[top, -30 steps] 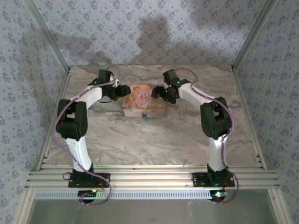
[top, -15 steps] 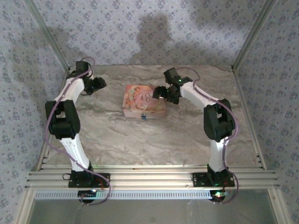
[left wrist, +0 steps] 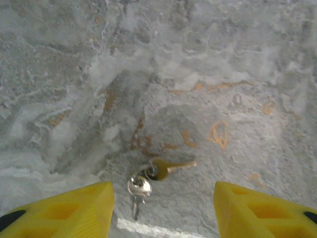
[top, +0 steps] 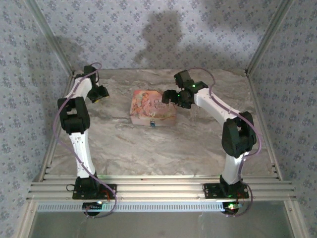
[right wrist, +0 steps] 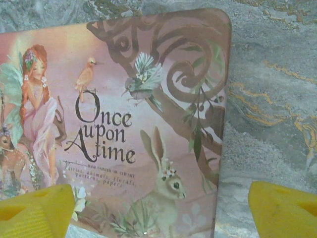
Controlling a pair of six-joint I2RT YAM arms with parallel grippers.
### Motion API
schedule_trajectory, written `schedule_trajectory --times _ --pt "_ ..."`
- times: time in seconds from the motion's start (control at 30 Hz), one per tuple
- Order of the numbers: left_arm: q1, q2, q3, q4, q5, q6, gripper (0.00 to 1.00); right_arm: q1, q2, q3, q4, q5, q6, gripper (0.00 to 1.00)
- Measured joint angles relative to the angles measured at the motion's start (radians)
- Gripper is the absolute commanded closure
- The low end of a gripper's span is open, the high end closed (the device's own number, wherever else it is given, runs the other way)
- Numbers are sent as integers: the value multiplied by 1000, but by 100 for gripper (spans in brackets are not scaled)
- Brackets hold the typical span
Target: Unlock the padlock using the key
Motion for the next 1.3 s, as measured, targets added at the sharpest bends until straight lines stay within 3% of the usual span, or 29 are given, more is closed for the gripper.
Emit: schedule_trajectory --times 0.5,0.93,1.1,1.3 --pt "6 72 72 -50 -2 37 62 5 -53 -43 -7 44 0 8" --pt "3 44 18 -41 -2 86 89 13 -61 -45 -17 43 1 8" --pt "-12 -11 -75 -22 11 92 100 22 -87 -80 -6 40 5 8" --pt "-74 -159 -325 58 37 89 100 46 -155 -161 27 20 19 8"
